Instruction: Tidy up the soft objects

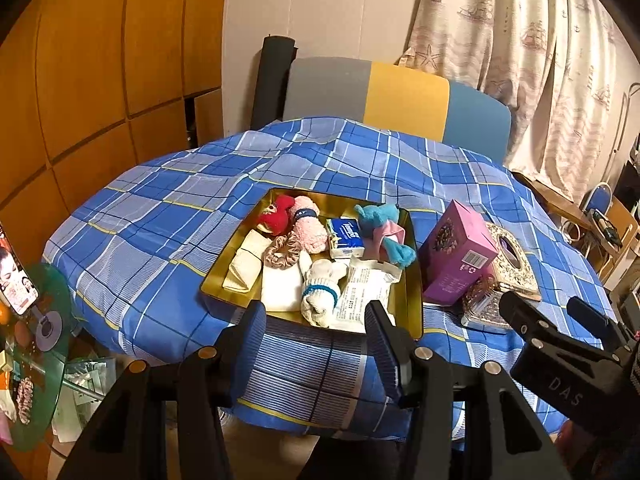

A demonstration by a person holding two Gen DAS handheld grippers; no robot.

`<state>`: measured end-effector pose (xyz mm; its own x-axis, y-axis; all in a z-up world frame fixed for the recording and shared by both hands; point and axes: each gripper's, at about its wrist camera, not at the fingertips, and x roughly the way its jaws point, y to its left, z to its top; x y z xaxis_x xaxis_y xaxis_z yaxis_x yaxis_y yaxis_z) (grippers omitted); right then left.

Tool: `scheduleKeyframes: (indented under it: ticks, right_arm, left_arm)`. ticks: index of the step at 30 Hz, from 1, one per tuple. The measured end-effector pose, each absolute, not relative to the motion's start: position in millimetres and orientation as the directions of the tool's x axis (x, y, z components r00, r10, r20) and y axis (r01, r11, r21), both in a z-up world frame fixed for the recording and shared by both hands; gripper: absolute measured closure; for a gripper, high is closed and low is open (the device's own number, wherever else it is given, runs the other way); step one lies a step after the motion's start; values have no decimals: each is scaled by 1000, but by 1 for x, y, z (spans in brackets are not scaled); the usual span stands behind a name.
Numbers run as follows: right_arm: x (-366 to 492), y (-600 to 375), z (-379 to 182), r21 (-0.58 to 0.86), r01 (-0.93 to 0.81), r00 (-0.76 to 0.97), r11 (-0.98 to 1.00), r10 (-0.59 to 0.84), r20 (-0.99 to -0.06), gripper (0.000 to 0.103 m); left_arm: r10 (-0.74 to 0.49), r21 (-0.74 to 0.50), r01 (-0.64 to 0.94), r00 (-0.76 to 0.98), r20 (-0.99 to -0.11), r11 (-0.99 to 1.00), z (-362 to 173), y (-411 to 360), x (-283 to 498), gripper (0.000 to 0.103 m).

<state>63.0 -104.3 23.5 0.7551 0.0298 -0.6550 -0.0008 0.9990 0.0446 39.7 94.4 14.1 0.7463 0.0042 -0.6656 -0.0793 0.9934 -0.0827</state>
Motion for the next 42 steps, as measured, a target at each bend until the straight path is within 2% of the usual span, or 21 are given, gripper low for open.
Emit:
scheduleKeyframes:
  ticks: [42]
  right_arm:
    - [61, -104, 20, 52, -1, 736, 999, 36, -676, 0]
  left_arm:
    - [18, -45, -67, 734, -678, 997, 8, 88, 37, 51]
